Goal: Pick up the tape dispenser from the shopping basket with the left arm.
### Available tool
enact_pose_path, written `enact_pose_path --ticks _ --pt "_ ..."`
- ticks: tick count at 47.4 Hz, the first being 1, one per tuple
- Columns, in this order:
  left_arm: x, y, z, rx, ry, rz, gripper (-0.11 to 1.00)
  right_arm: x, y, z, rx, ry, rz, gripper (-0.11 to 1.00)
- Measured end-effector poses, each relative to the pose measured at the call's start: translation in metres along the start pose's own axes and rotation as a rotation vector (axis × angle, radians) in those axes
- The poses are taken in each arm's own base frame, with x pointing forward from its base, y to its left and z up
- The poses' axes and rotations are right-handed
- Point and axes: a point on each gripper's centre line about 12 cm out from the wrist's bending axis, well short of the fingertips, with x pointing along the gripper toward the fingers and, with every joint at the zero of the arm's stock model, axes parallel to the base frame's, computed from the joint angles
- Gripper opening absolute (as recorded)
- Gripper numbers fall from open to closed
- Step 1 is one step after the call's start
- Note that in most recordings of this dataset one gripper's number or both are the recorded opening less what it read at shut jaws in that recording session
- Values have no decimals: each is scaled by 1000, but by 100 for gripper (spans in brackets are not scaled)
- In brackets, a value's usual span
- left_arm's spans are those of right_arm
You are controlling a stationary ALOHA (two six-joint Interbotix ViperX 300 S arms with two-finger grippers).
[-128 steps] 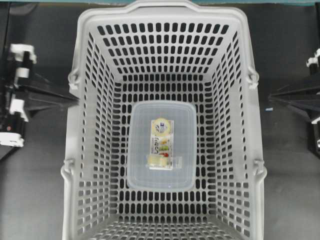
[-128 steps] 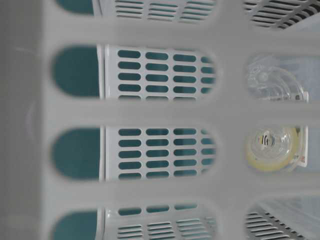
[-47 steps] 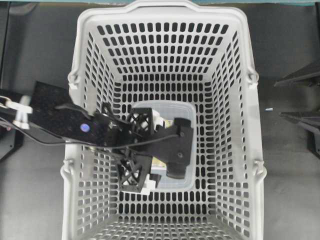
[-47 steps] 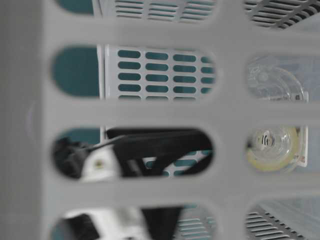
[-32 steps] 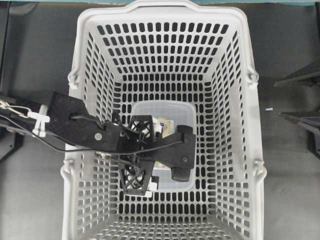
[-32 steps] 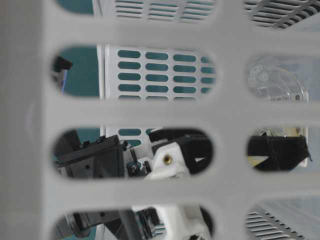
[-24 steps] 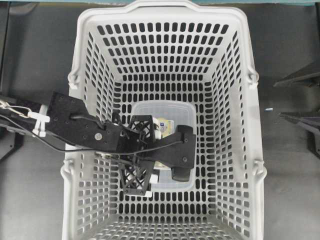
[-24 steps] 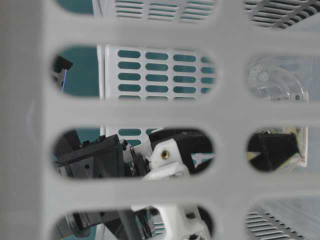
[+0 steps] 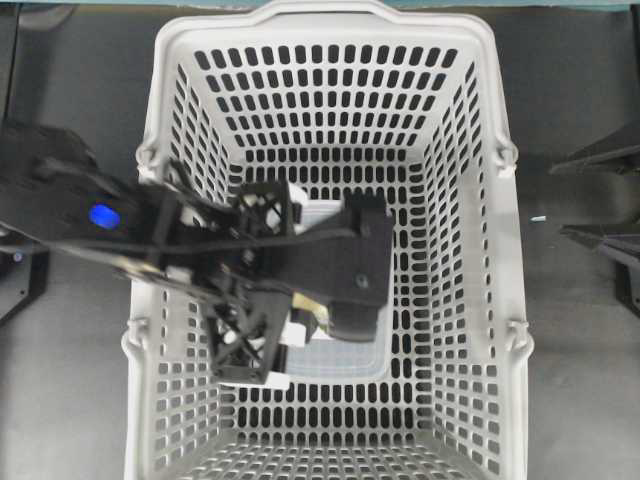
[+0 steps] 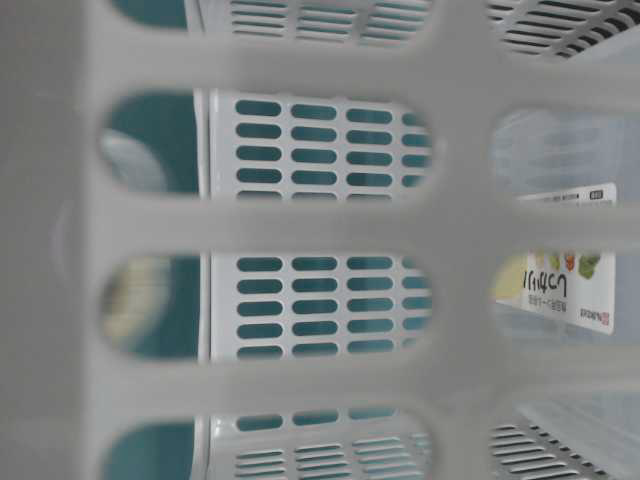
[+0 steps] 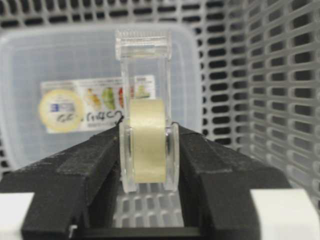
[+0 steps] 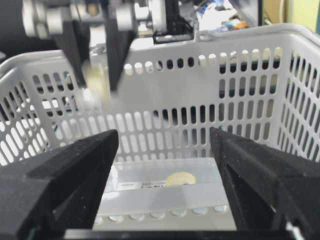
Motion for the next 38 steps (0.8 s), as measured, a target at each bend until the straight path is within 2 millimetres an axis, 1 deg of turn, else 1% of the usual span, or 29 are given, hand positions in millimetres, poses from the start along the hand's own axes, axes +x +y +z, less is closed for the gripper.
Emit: enact_pose_path --ticks 3,6,26,38 --pt "-14 0 7 -3 -15 0 29 0 0 0 -1 1 -2 72" --pt "-22 0 10 -4 -24 -1 29 0 0 -1 2 1 -2 72" --pt "-22 4 11 -12 -22 3 29 0 -1 -3 2 6 -2 72" --pt "-21 15 12 -34 -21 18 29 0 0 -2 2 5 0 72"
